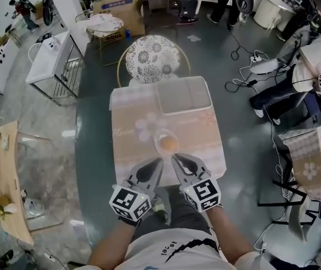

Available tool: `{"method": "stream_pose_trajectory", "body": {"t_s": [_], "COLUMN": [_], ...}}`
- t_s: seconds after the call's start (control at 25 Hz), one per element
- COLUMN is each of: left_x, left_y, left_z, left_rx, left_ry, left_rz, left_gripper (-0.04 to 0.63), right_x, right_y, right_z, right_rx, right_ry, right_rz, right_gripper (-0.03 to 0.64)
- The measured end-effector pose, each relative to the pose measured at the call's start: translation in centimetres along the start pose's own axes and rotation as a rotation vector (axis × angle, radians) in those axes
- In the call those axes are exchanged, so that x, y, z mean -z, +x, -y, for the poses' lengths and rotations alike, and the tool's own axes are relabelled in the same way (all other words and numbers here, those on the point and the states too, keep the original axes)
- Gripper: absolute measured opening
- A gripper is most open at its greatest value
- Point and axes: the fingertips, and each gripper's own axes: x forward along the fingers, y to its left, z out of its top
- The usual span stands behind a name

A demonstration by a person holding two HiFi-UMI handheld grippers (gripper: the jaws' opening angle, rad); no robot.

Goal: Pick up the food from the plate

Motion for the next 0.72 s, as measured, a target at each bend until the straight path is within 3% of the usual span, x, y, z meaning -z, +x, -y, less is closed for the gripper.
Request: {"method": "stream_pose_trajectory", "body": {"t_s": [0.2,0.44,0.72], "left_x": [0.9,3.9,7.2], "left_y": [2.8,5.5,7.7], "left_z": [-3.0,-5.7,-8.2], "left_rx": [-0.037,-0.075,-0.104], "left_ry": [0.0,-0.022,-0.046], "left_rz": [-0.02,-0.068,-0.1], "left_gripper": [0.005,0.005,0.005], "right_x": [2.8,7.0,12.8], "right_y": [3.6,7.2,10.4], "right_z": [2.0,4.0,5.9], "right_rx": [-0.066,-0.118,-0.178], "right_ry": [-0.016,-0.037,-0.169], "right_rz": [-0.068,-0.175,-0.29], "right_gripper": [0.026,0.127,0.217]}}
